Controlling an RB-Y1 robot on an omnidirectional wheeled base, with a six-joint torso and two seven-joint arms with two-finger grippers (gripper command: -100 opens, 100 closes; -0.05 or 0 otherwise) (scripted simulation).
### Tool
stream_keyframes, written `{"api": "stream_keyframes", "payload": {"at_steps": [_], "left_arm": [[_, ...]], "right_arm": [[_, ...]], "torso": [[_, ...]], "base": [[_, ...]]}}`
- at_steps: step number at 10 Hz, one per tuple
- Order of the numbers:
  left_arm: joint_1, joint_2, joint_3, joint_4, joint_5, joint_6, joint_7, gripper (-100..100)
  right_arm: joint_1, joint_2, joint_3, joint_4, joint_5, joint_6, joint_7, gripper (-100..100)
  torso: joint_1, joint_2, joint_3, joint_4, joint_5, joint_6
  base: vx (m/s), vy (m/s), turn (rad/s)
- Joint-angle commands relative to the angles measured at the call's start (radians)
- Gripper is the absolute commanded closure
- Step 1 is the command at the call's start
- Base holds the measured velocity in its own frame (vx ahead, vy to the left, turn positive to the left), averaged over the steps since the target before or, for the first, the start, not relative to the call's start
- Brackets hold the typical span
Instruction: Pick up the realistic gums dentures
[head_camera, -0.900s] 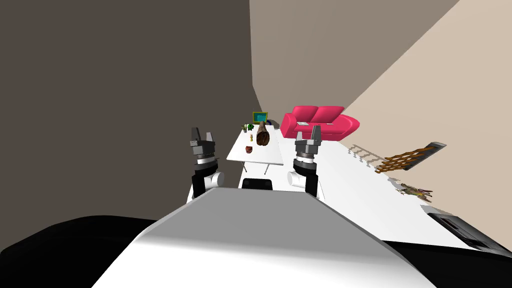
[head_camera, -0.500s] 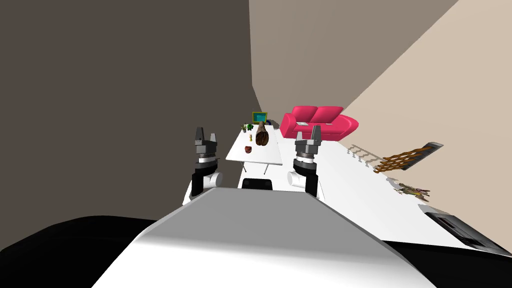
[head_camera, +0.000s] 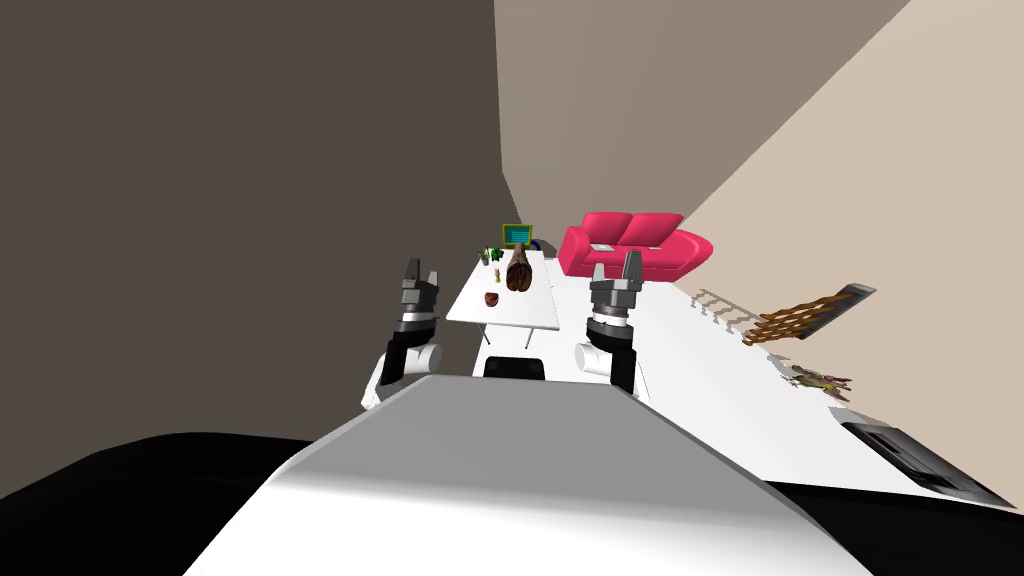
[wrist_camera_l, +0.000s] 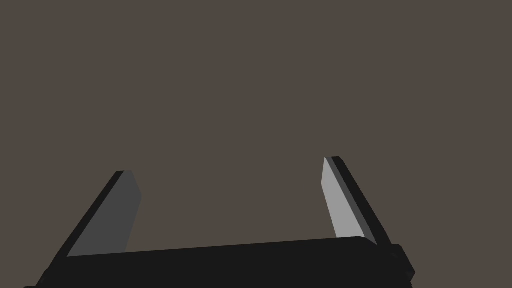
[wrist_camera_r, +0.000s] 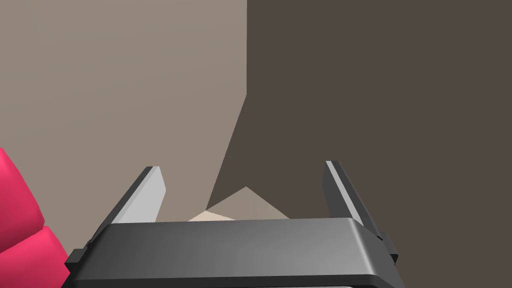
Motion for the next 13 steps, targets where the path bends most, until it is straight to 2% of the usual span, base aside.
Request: {"api": "stream_keyframes", "payload": {"at_steps": [1, 2, 3, 12, 13], "left_arm": [[-0.008, 0.008, 0.003, 0.019, 0.004, 0.044, 0.003, -100], [-0.014, 0.010, 0.006, 0.029, 0.008, 0.068, 0.007, -100], [-0.014, 0.010, 0.006, 0.029, 0.008, 0.070, 0.007, -100], [-0.059, -0.008, 0.038, 0.116, 0.039, 0.285, 0.035, -100], [-0.068, -0.015, 0.045, 0.134, 0.045, 0.328, 0.041, -100]], "right_arm": [[0.000, 0.000, 0.000, 0.000, 0.000, 0.000, 0.000, 0], [0.000, 0.000, 0.000, 0.000, 0.000, 0.000, 0.000, 0], [0.000, 0.000, 0.000, 0.000, 0.000, 0.000, 0.000, 0], [0.000, 0.000, 0.000, 0.000, 0.000, 0.000, 0.000, 0], [0.000, 0.000, 0.000, 0.000, 0.000, 0.000, 0.000, 0]], "torso": [[0.000, 0.000, 0.000, 0.000, 0.000, 0.000], [0.000, 0.000, 0.000, 0.000, 0.000, 0.000], [-0.001, 0.000, 0.000, 0.000, 0.000, 0.000], [0.000, 0.000, 0.000, 0.000, 0.000, 0.000], [0.000, 0.000, 0.000, 0.000, 0.000, 0.000]], "base": [[0.010, -0.062, -0.010], [0.009, -0.078, -0.012], [0.000, -0.054, 0.001], [0.004, -0.060, -0.009], [0.001, -0.080, -0.013]]}}
